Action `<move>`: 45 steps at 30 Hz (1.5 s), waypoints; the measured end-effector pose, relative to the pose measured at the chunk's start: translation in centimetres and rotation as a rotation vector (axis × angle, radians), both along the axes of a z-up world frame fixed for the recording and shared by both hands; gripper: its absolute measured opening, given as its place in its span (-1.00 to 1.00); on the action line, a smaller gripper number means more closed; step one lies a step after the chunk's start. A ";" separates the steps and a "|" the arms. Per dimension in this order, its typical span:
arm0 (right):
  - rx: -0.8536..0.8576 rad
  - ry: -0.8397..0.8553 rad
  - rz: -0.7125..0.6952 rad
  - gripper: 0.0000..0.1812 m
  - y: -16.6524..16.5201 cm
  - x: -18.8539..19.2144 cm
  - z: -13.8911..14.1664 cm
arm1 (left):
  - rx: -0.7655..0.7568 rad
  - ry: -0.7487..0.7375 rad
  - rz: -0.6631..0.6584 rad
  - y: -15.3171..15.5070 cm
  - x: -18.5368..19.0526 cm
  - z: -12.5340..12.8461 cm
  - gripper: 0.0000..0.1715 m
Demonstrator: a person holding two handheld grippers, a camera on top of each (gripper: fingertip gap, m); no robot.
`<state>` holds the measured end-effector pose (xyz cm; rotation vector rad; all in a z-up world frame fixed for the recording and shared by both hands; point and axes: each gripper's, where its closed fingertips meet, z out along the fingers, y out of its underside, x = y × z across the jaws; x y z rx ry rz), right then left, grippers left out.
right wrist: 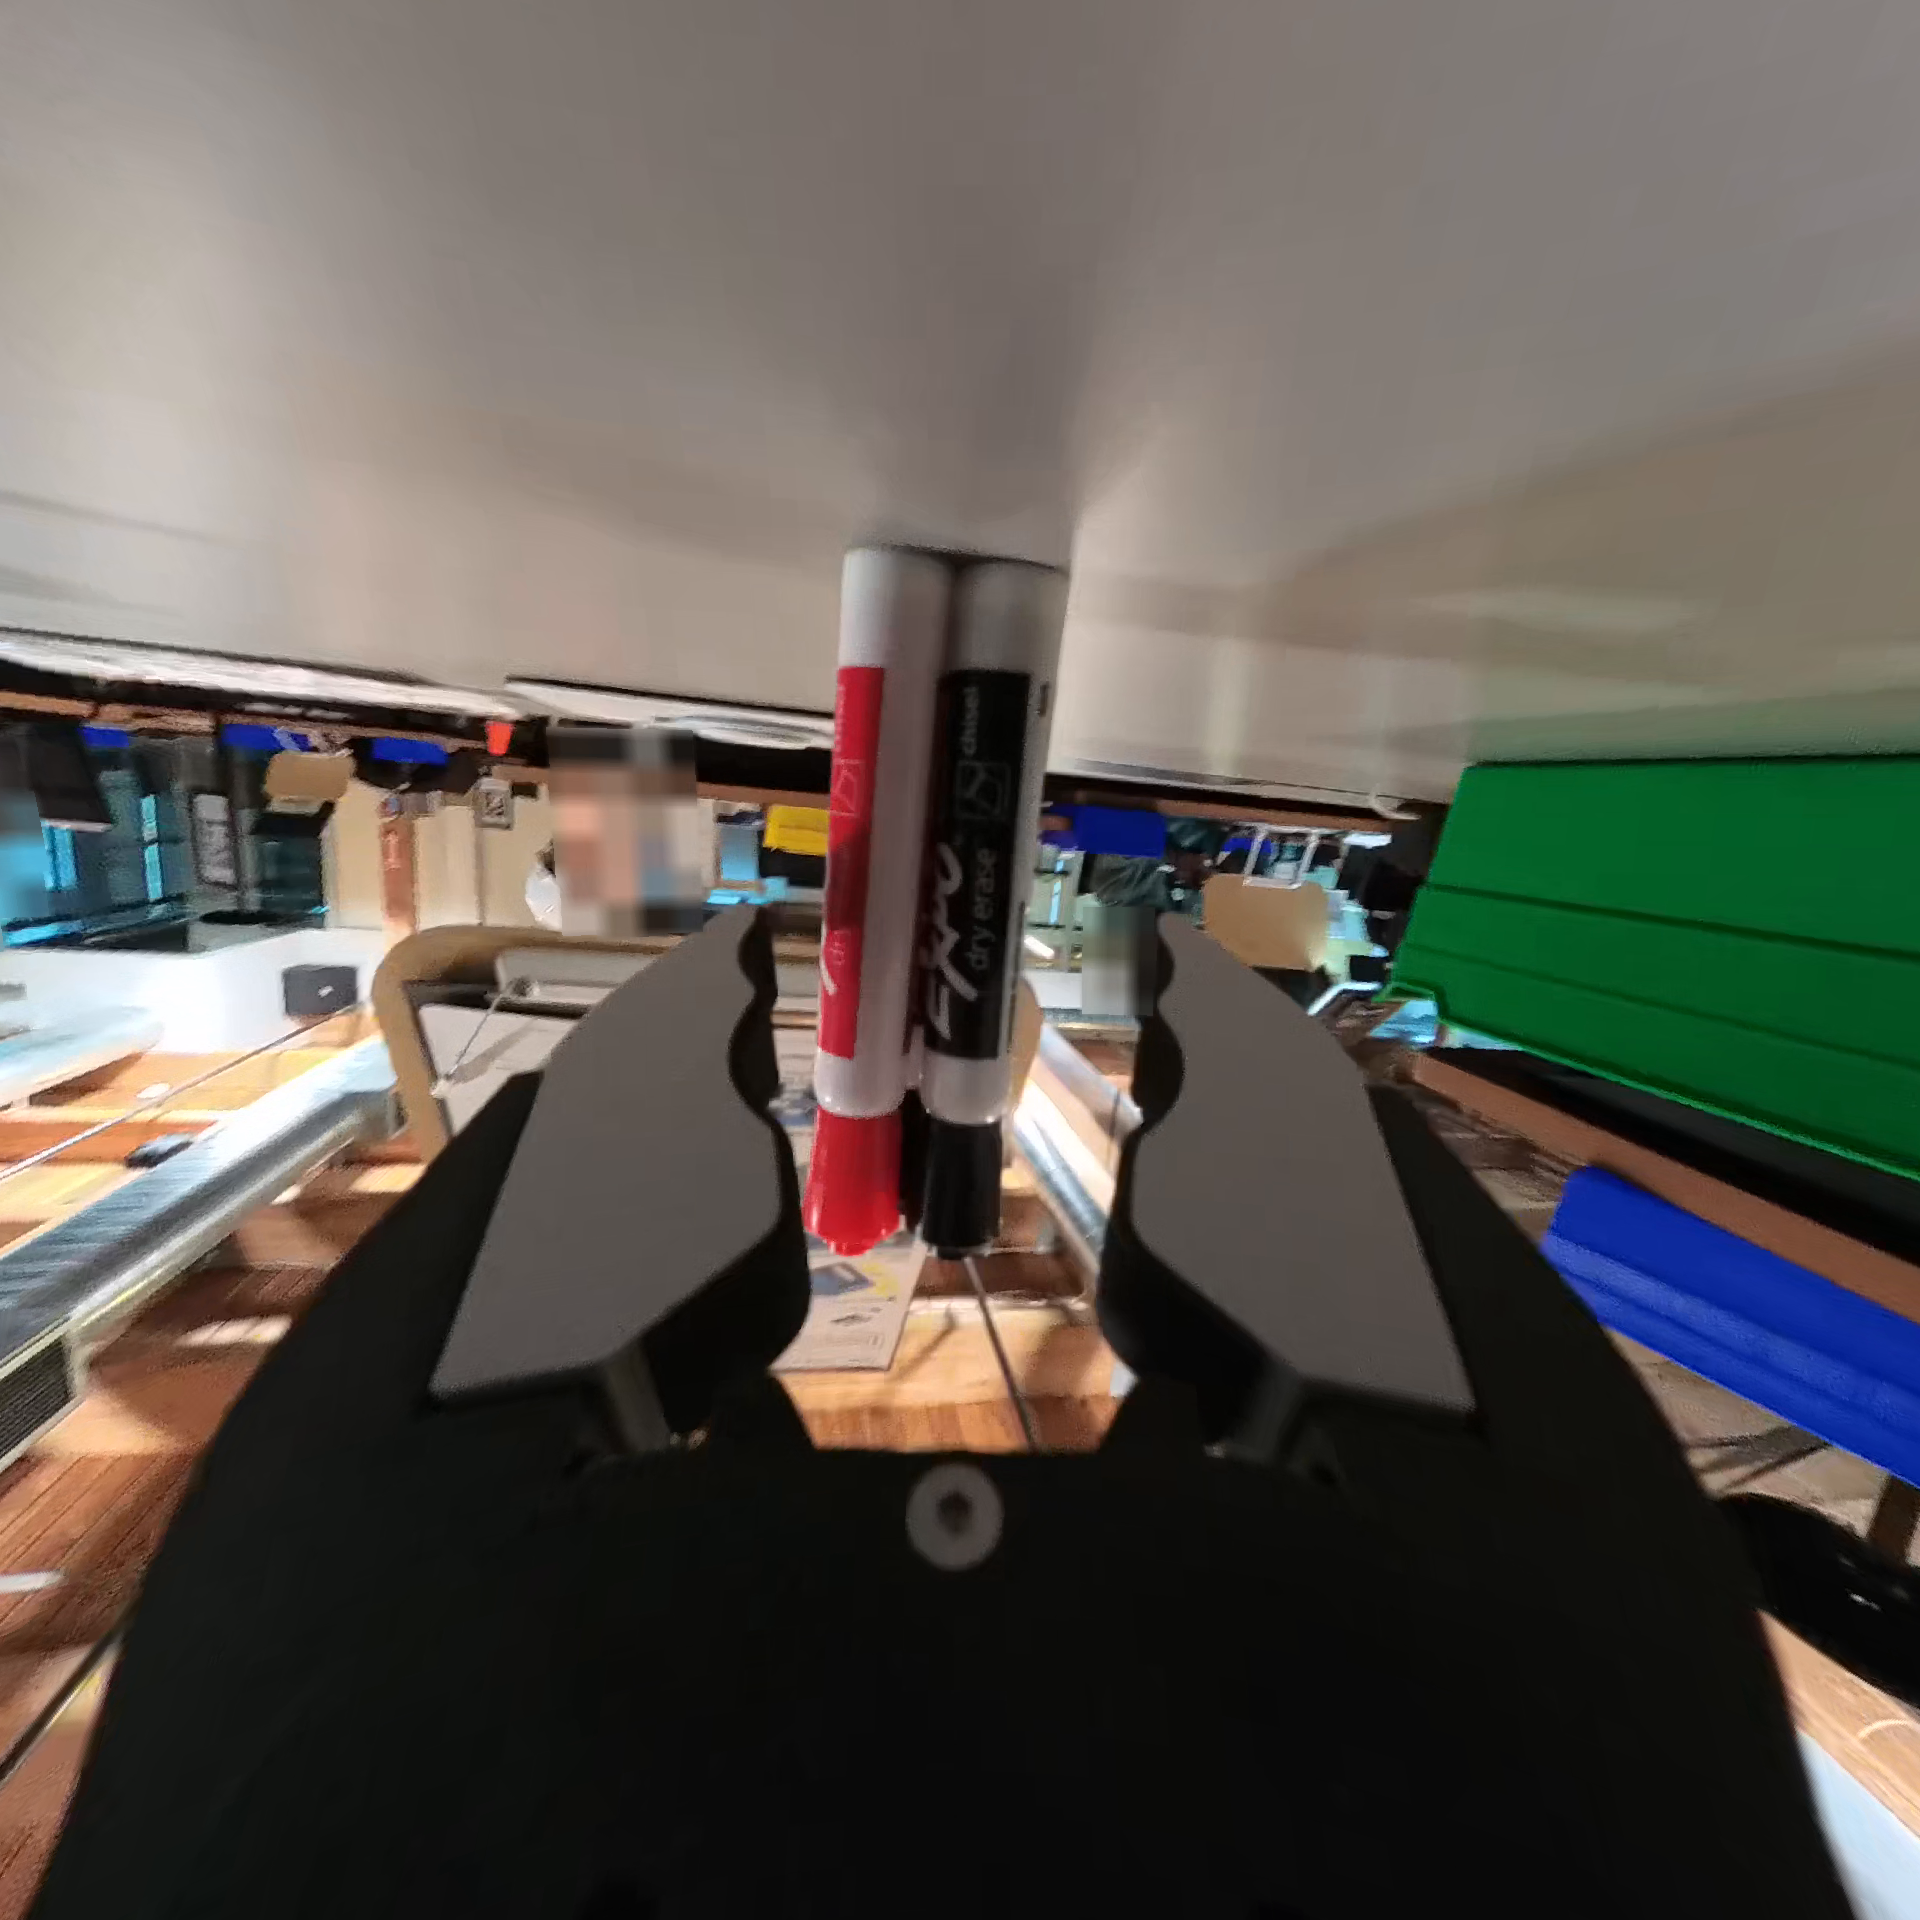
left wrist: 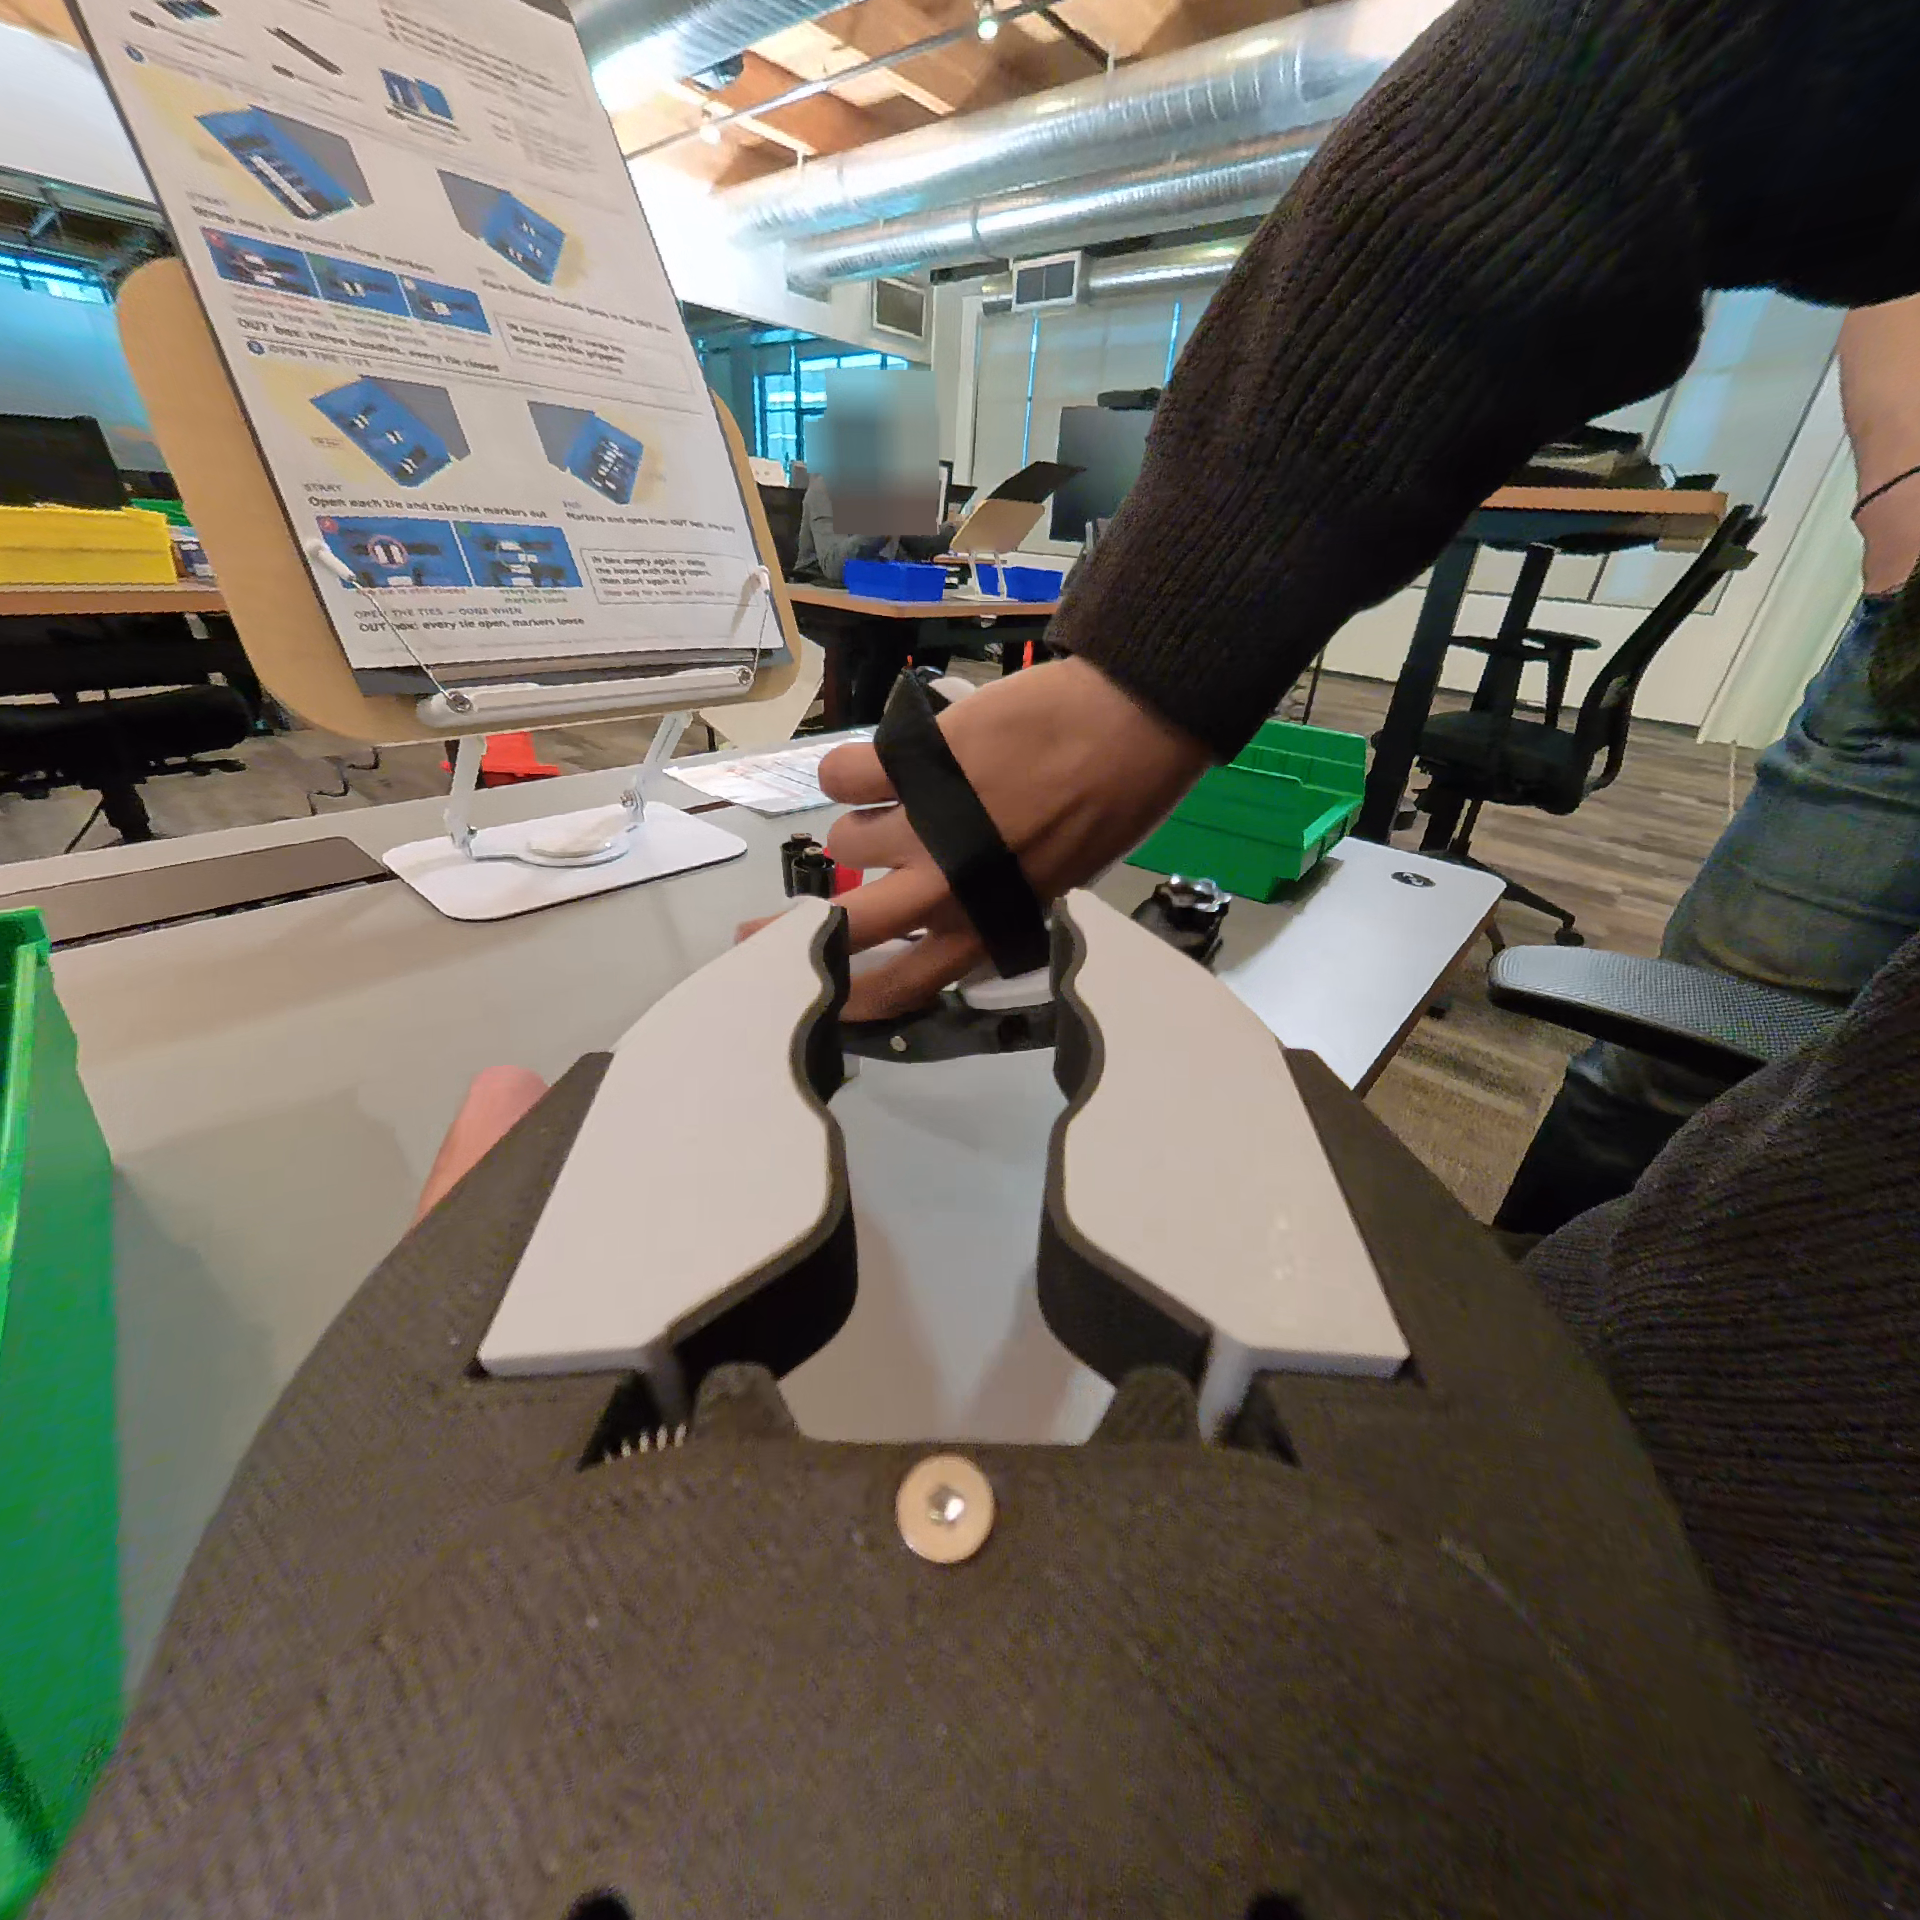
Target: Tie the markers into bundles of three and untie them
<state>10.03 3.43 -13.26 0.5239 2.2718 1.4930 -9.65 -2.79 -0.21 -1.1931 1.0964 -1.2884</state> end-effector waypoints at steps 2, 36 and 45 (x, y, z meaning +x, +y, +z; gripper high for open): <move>0.043 -0.060 -0.047 -0.21 0.7 0.8 0.8 | -0.005 -0.002 0.002 0.1 0.0 0.0 -0.57; -0.059 -0.128 -1.075 -0.10 -1.5 -1.6 -0.1 | -0.016 -0.042 0.068 0.9 -2.3 0.7 -0.56; -0.038 -0.112 -1.084 0.01 -1.7 0.0 0.3 | -0.006 -0.030 0.061 0.6 -2.1 0.5 -0.56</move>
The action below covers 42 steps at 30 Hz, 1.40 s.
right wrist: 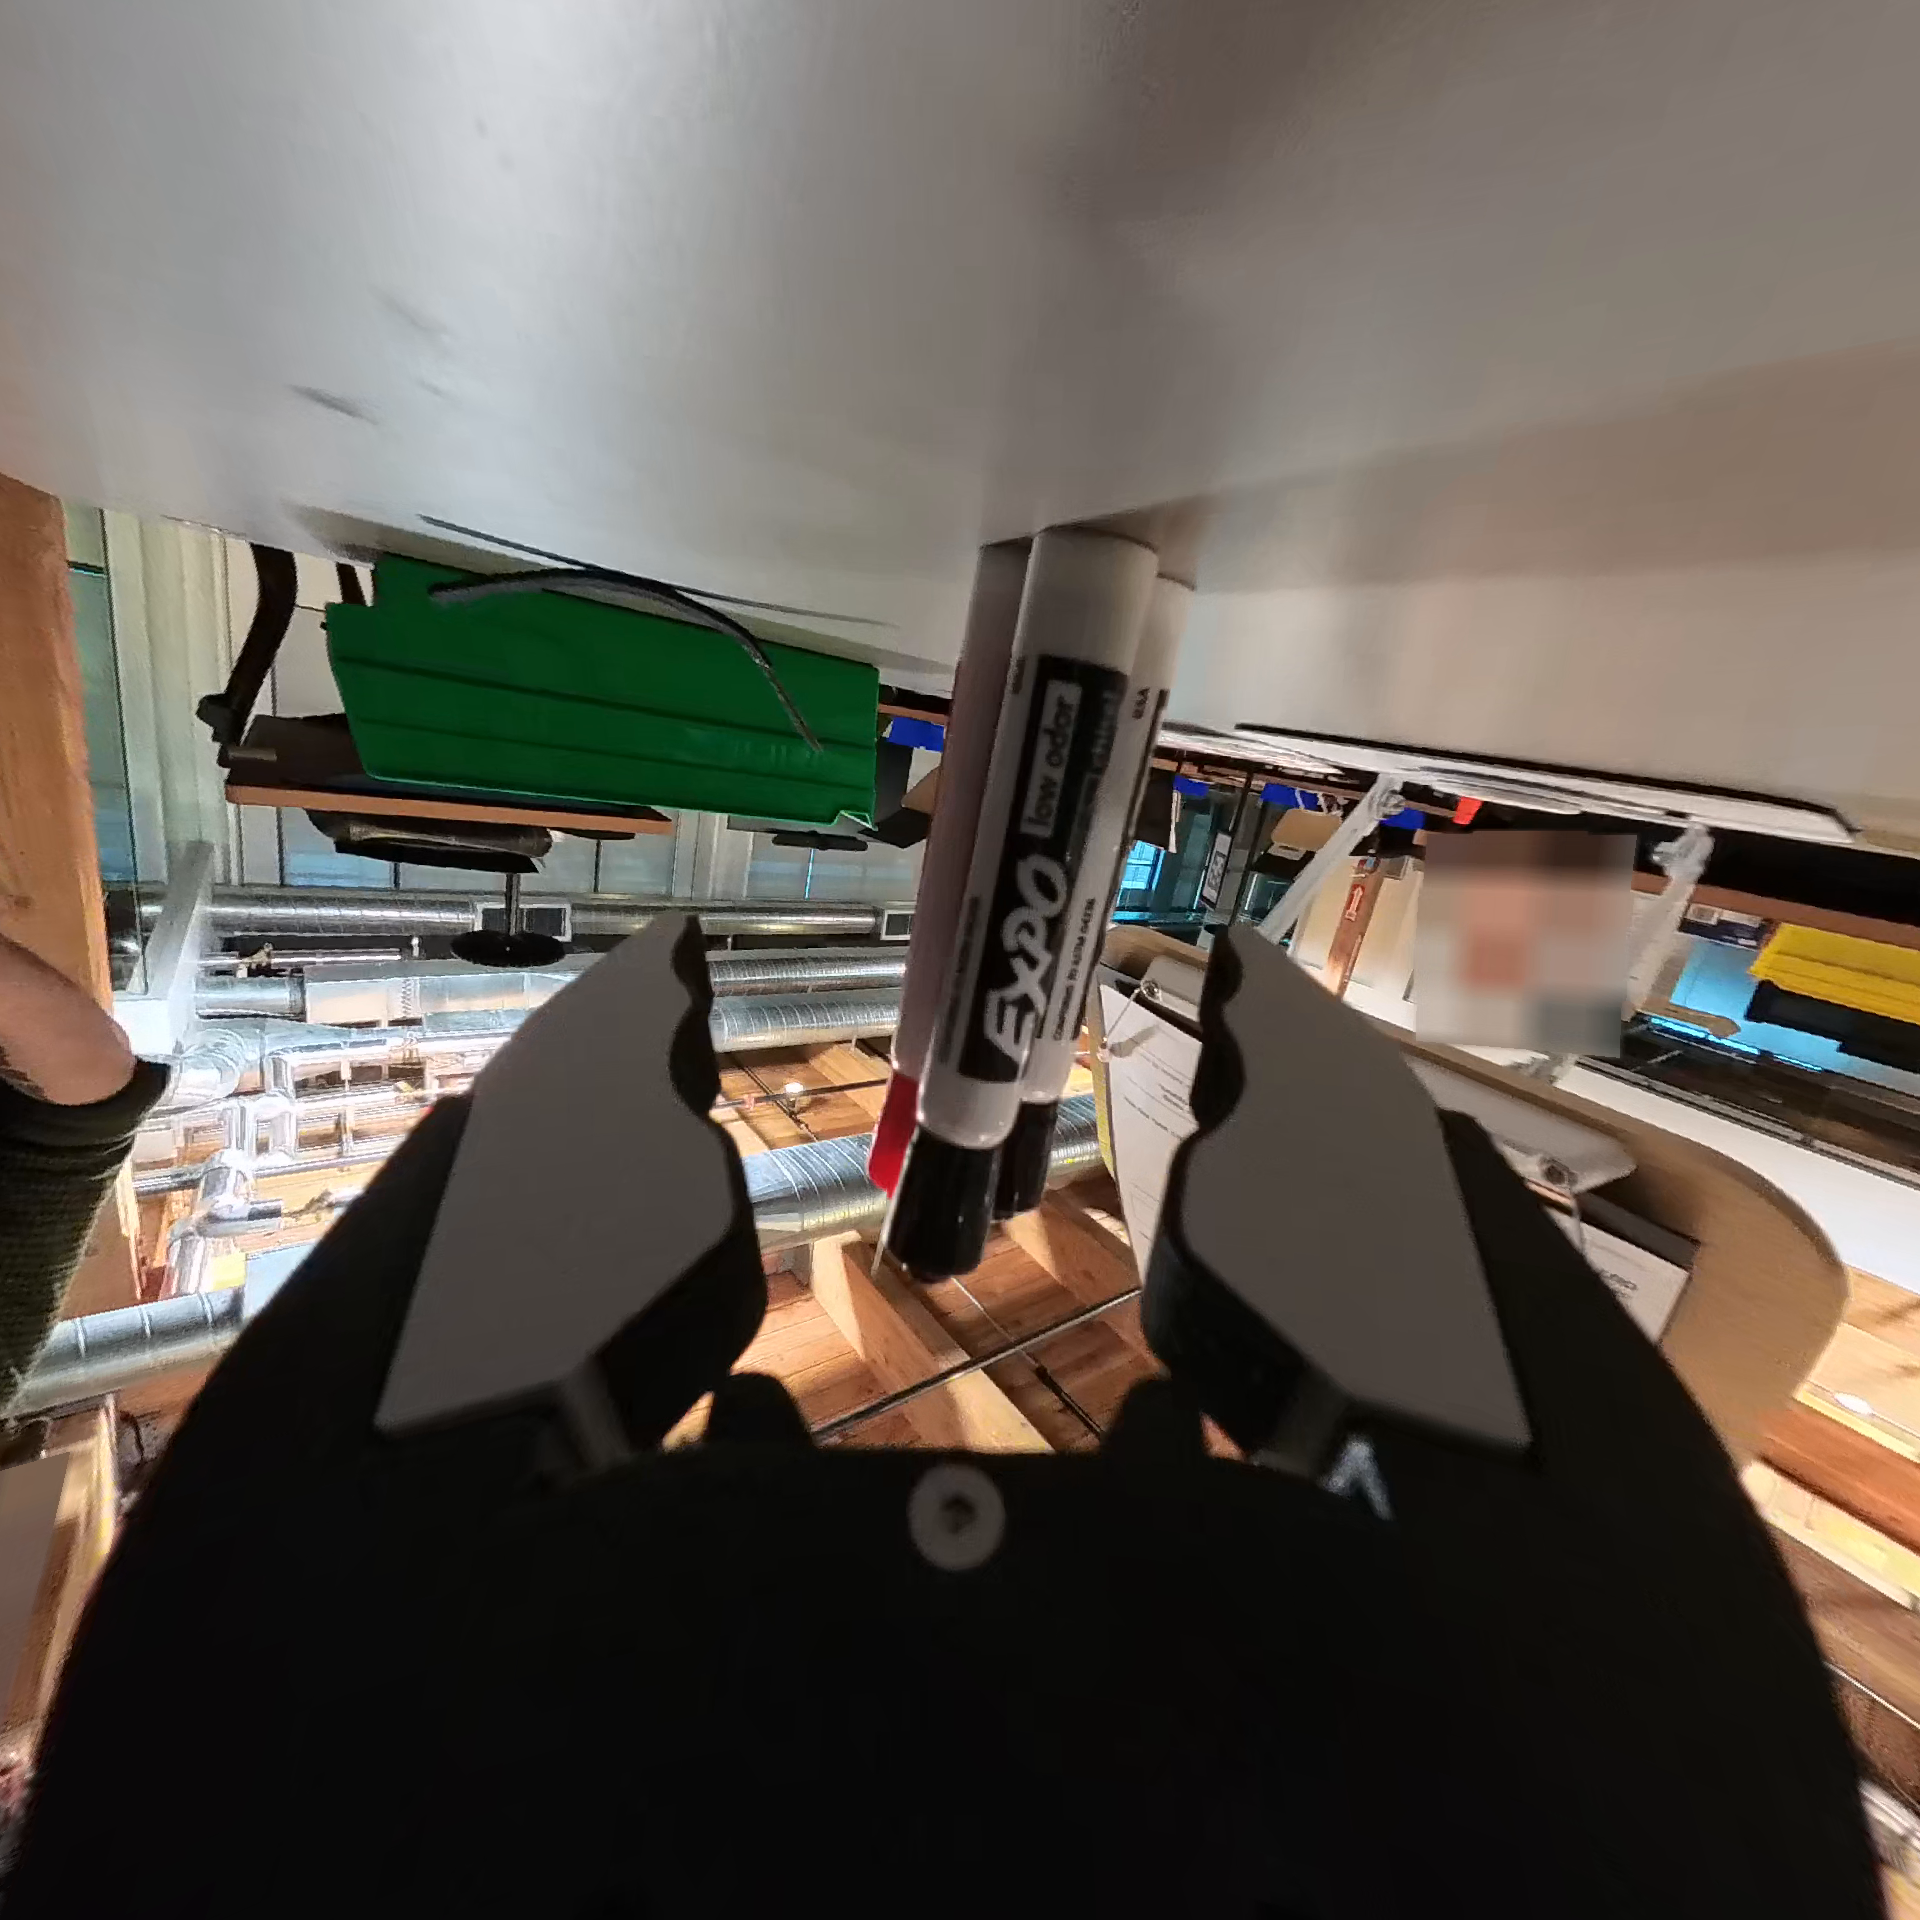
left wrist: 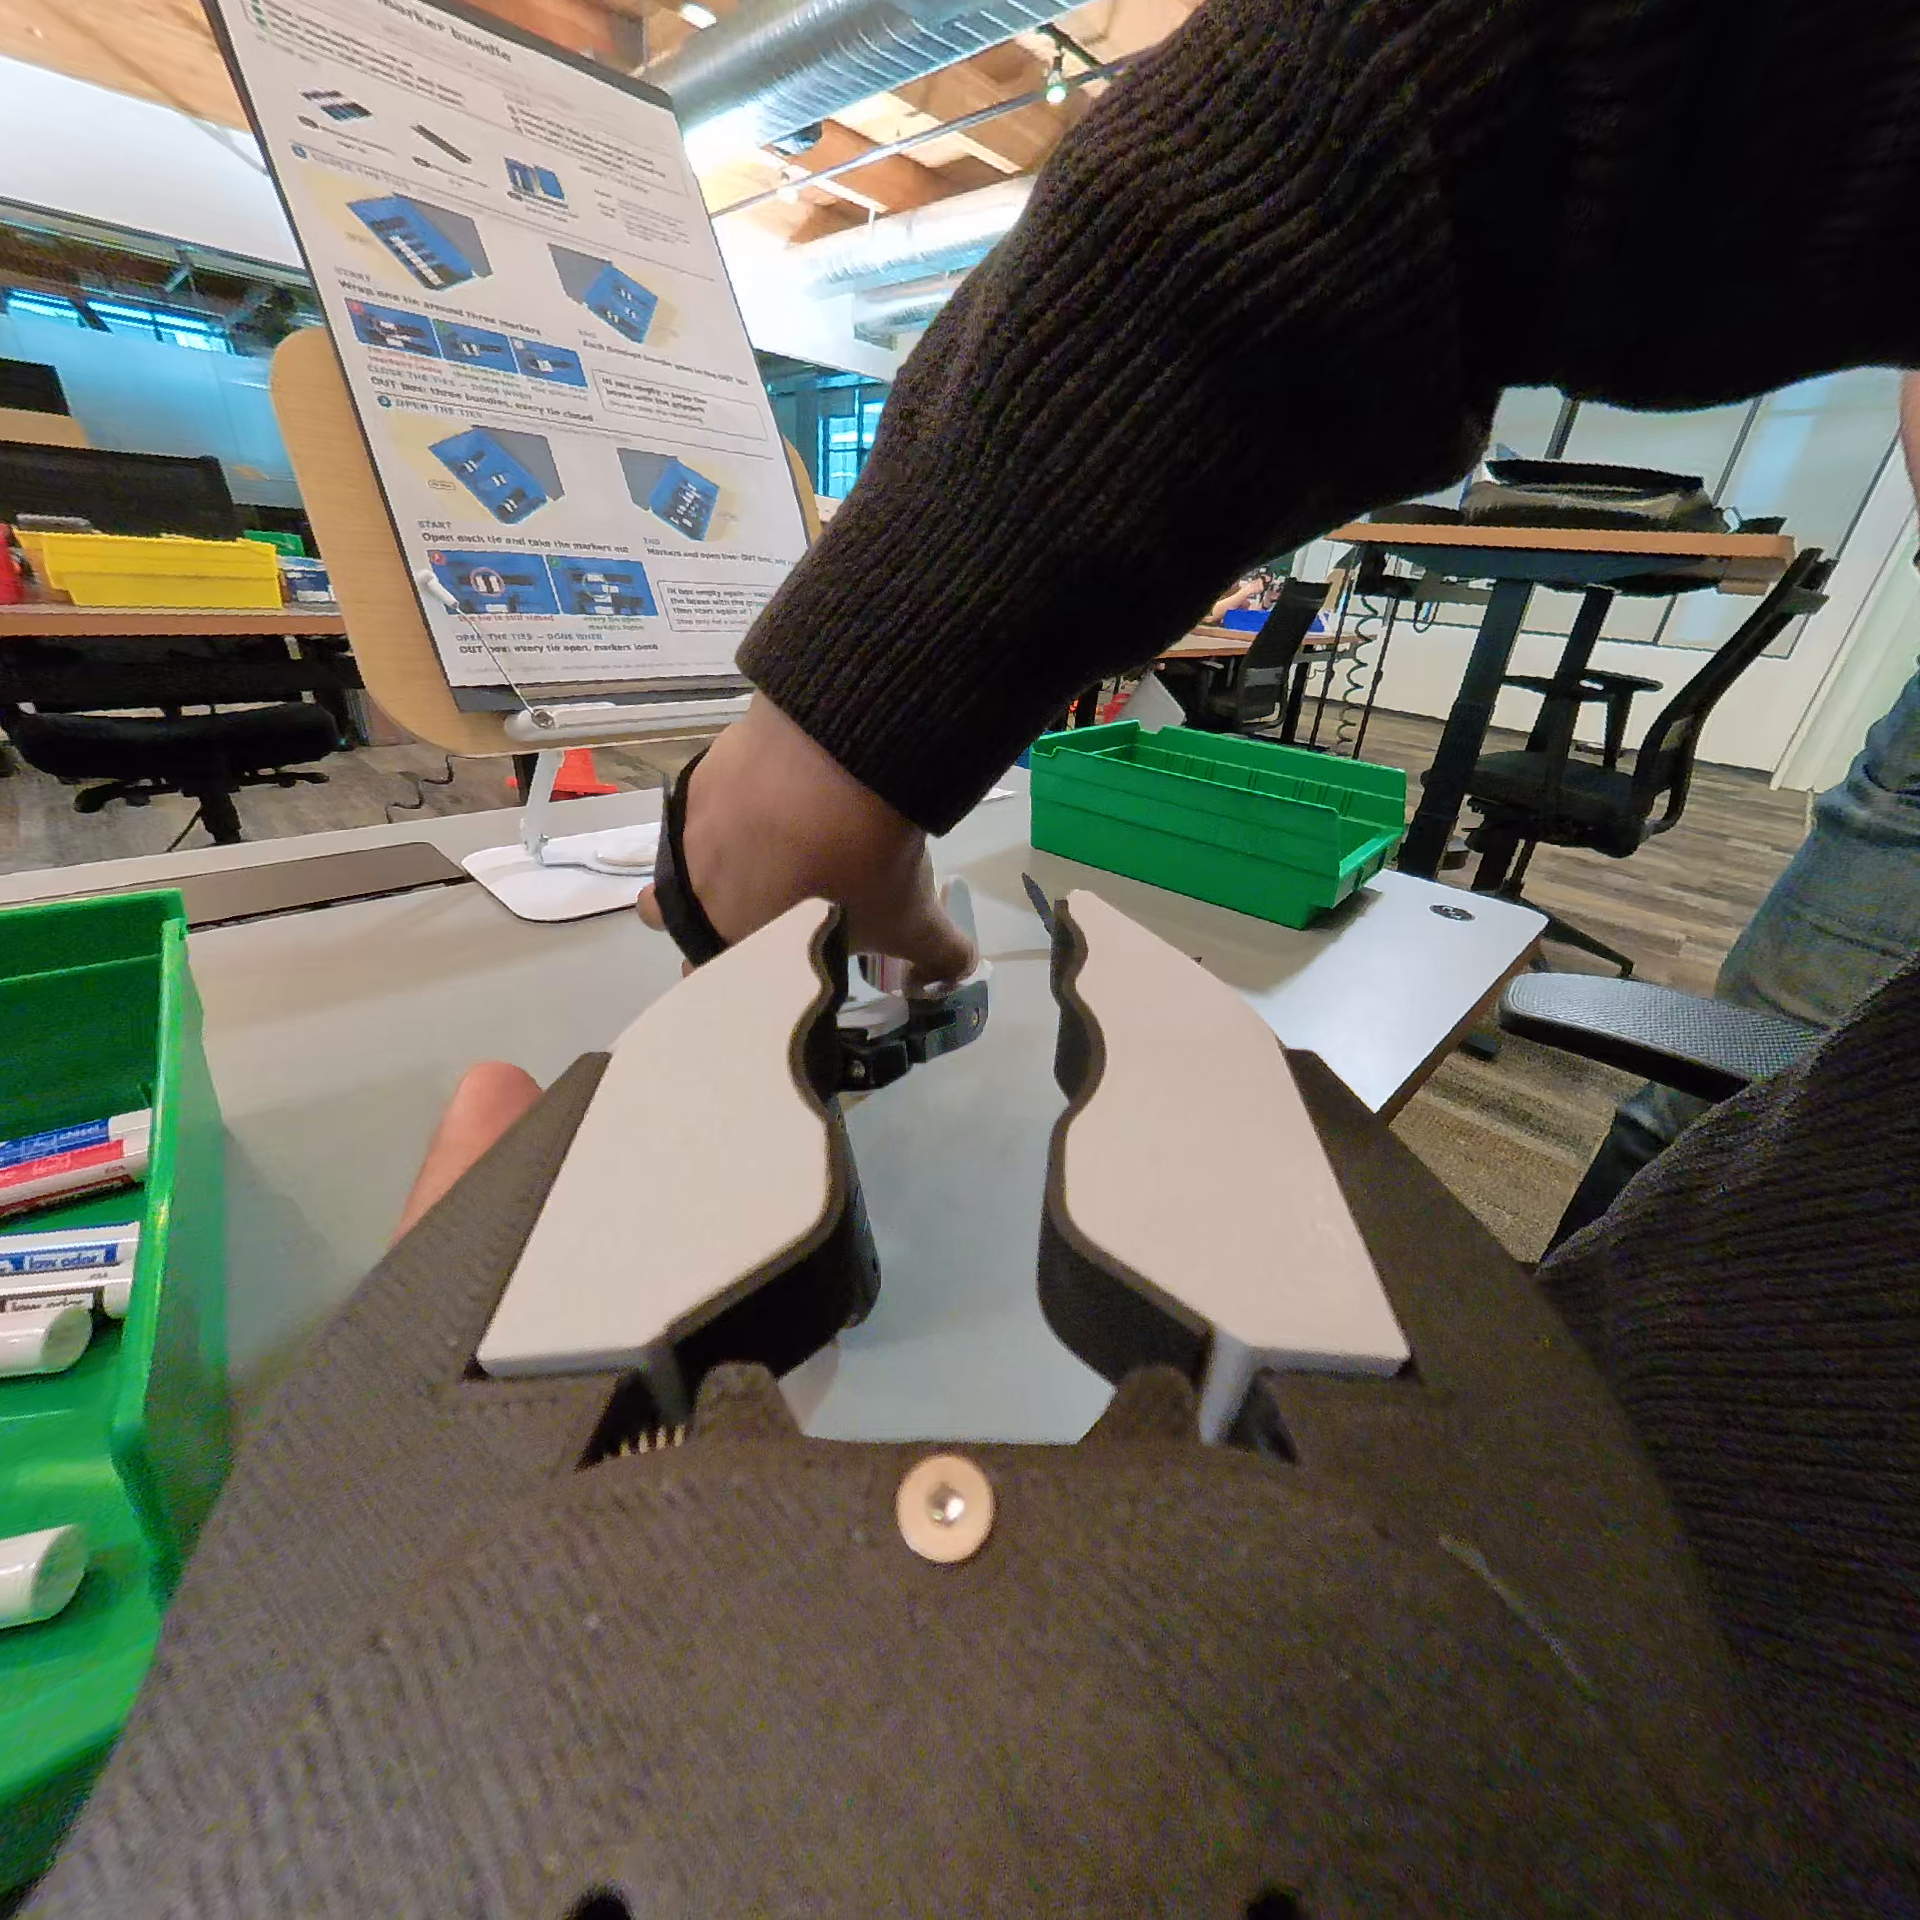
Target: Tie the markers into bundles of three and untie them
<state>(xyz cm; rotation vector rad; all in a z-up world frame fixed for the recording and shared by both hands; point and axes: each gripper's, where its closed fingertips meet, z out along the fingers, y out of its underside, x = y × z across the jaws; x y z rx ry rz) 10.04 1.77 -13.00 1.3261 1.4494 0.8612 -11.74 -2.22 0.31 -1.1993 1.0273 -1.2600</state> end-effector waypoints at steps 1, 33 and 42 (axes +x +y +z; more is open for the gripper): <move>0.002 0.001 -0.003 0.01 0.0 0.2 0.0 | 0.000 0.003 -0.002 0.0 0.0 0.0 -0.56; -0.011 0.037 -0.078 -0.29 0.1 2.3 -0.9 | 0.012 0.019 -0.008 -0.4 0.4 -0.3 -0.56; -0.007 0.051 -0.078 -0.33 0.0 2.3 -1.1 | 0.013 0.018 -0.007 -0.4 0.4 -0.3 -0.56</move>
